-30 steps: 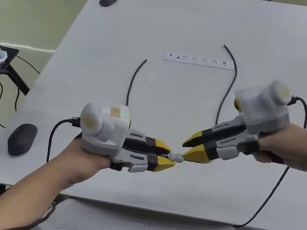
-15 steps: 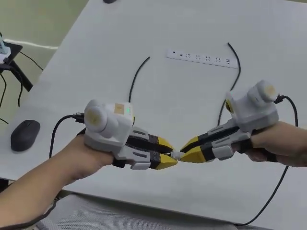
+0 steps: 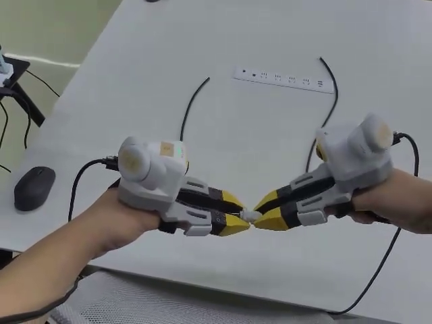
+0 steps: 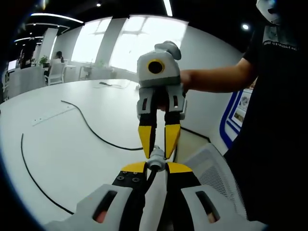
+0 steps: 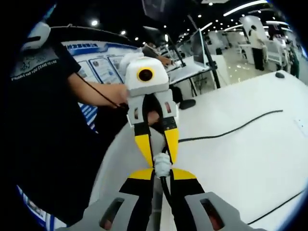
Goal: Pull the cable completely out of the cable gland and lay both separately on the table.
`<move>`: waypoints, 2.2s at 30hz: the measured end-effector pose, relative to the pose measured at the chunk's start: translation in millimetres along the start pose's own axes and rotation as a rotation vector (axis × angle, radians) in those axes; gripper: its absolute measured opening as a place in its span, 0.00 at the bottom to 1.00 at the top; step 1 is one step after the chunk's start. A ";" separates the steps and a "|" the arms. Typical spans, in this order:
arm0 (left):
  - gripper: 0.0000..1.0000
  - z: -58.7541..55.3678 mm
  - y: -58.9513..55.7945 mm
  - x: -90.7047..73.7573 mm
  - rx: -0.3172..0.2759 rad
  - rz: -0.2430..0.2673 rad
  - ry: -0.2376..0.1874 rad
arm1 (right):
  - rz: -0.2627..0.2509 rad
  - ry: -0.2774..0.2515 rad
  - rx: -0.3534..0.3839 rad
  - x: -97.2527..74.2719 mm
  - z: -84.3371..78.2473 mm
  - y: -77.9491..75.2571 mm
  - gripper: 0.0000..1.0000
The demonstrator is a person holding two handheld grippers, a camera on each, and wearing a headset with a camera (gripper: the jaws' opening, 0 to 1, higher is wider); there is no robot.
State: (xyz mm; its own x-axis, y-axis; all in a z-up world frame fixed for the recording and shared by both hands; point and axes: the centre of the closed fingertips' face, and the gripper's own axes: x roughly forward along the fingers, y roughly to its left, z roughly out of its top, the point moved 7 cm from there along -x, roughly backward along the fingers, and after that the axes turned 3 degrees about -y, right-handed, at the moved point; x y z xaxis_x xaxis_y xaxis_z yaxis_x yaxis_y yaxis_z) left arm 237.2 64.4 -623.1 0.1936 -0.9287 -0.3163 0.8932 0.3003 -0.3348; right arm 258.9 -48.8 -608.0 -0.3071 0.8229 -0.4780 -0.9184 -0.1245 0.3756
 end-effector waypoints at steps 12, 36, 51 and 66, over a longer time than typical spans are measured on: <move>0.15 -2.0 -1.5 1.3 -0.079 -0.002 -0.019 | -0.254 0.117 -0.526 3.8 -2.5 18.7 0.07; 0.15 -1.4 -1.2 -13.2 -0.048 -0.029 -0.022 | -0.460 0.041 -0.403 8.0 6.3 31.5 0.16; 0.15 6.2 4.1 -41.7 0.051 -0.040 -0.047 | -0.834 0.000 -0.203 23.3 4.0 42.7 0.14; 0.15 13.4 5.2 -44.2 0.097 -0.052 -0.056 | -0.969 -0.027 -0.223 30.3 17.6 43.6 0.03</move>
State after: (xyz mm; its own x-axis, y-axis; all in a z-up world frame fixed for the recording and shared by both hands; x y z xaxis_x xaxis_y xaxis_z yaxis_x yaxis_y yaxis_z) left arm 238.7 104.1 -598.9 0.1664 -0.9540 -0.2496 0.9370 0.2318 -0.2614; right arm 213.9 -19.5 -592.1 0.6038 0.6365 -0.4799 -0.7963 0.5089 -0.3270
